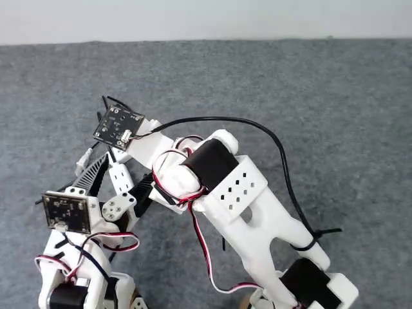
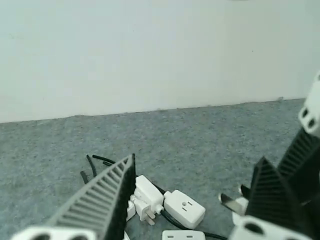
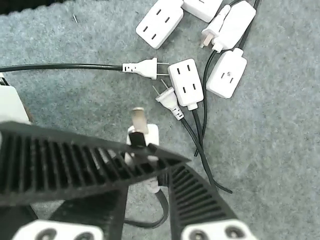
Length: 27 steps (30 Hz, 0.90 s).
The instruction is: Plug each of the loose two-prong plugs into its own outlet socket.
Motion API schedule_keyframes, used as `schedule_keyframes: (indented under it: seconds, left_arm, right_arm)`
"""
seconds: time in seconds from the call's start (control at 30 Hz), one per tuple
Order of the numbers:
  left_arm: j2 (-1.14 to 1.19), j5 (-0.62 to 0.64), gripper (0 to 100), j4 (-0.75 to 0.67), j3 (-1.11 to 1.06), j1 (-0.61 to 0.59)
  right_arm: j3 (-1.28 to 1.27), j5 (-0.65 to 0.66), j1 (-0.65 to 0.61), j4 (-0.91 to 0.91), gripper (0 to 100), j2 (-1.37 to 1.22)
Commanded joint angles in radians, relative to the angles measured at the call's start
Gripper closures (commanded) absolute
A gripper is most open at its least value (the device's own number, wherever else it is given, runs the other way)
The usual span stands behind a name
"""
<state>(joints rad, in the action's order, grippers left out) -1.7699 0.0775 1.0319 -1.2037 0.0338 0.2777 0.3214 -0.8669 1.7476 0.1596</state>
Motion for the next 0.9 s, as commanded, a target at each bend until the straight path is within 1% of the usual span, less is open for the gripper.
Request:
schedule_keyframes:
  seconds: [0.0,0.17,0.37,0.8,0.87]
  left_arm:
    - [-0.006,-0.021,64,-0.026,-0.030,-0.005]
    - [-0.006,-0.025,64,-0.077,-0.091,-0.006]
    - [-0.006,-0.025,64,-0.075,-0.096,-0.008]
    - [-0.006,-0.025,64,-0.074,-0.113,-0.008]
    - [-0.006,-0.025,64,-0.075,-0.113,-0.025]
  right_arm:
    - [0.057,-0.011,-0.002,-0.005,99.0,0.048]
    - [0.058,-0.012,-0.004,0.007,99.0,0.071]
    - [0.041,-0.035,-0.004,0.022,99.0,0.186]
    - [-0.026,-0.040,-0.005,-0.004,99.0,0.199]
    - [-0.048,-0.040,-0.004,-0.019,99.0,0.202]
